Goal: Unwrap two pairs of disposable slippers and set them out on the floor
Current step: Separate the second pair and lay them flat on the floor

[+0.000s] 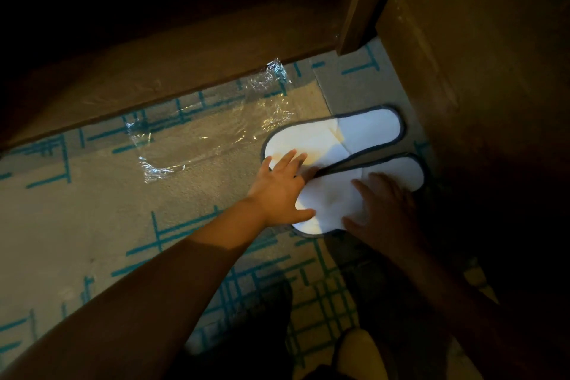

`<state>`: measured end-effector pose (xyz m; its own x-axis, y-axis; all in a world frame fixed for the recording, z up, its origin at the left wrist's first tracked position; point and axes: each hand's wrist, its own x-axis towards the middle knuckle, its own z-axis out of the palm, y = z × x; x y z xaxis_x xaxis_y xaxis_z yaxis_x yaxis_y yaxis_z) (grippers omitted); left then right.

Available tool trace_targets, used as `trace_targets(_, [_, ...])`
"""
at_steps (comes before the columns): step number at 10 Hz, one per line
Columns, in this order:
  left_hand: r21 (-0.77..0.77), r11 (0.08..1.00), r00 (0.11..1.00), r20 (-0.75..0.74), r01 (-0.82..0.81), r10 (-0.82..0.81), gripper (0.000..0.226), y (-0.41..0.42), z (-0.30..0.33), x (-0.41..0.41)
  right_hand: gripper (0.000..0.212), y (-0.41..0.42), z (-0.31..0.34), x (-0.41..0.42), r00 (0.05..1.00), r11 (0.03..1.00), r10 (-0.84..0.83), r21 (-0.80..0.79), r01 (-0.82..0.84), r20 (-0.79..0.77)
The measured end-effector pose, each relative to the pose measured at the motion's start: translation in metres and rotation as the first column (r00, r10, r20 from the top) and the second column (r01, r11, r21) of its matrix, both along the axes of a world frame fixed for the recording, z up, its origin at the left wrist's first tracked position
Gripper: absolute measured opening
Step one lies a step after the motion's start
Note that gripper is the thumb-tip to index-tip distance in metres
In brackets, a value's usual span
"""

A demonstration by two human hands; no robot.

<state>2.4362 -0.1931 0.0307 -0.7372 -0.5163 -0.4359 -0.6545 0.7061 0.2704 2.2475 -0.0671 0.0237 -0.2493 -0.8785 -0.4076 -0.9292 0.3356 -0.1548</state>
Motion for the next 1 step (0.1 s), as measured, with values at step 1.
trace_targets(1, [0.025, 0.998, 0.995, -0.085, -0.054, 0.056, 0.076, -0.0072, 0.0254, 0.0039, 0.067, -0.0157, 0.0181, 0.0089, 1.000, 0.999, -0.009, -0.043, 0.009, -0.012])
